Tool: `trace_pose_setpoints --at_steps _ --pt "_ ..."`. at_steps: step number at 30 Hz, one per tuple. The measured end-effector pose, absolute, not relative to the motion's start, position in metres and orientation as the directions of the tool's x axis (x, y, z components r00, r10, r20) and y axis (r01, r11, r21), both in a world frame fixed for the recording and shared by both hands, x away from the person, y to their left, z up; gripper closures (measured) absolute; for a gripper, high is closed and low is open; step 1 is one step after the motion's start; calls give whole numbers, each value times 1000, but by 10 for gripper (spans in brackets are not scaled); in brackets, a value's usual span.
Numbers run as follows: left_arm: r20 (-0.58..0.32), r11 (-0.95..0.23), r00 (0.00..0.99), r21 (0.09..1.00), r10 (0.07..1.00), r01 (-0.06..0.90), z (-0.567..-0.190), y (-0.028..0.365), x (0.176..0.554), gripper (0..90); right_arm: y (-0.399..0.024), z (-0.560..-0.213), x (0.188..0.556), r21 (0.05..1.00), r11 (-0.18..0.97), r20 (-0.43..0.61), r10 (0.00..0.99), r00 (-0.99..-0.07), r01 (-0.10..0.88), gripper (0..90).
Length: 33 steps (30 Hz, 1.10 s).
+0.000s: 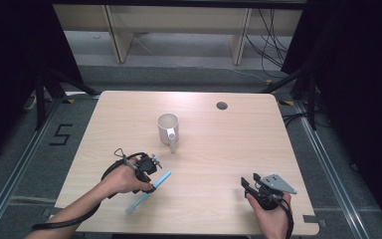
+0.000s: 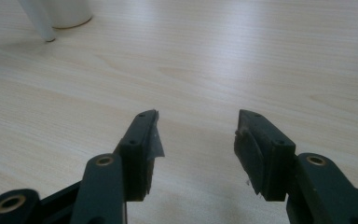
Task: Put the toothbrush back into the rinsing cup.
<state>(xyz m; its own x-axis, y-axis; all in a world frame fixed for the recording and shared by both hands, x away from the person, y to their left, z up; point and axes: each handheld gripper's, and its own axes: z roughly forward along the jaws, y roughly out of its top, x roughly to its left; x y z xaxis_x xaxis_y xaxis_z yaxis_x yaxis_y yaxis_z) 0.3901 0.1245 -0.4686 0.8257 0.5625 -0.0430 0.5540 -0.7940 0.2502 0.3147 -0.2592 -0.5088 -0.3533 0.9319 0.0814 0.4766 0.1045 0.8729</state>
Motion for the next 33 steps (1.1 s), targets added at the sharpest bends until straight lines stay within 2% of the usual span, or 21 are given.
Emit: trace_pose_setpoints --at_steps 9,11,15,18,28,30,33 --pt "-48 -789 810 203 584 581 -470 116 391 596 -258 -508 314 871 101 89 930 -357 481 492" --pt "-46 -793 814 197 579 576 -470 115 391 602 -260 -506 313 874 126 49 938 -343 469 492" --pt "-39 -816 833 176 553 550 -472 113 392 617 -261 -506 313 878 126 49 936 -349 461 491" --pt "-37 -820 835 172 549 546 -473 111 391 627 -259 -506 311 867 89 94 938 -335 490 492" --pt "-18 -846 859 163 511 507 -477 112 390 672 -260 -506 314 879 132 44 935 -352 459 492" --pt "-9 -852 864 159 504 498 -477 112 390 681 -256 -507 313 875 93 88 934 -345 475 492" --pt "-2 -855 868 167 497 491 -479 112 389 690 -255 -507 313 876 88 95 933 -347 474 492"
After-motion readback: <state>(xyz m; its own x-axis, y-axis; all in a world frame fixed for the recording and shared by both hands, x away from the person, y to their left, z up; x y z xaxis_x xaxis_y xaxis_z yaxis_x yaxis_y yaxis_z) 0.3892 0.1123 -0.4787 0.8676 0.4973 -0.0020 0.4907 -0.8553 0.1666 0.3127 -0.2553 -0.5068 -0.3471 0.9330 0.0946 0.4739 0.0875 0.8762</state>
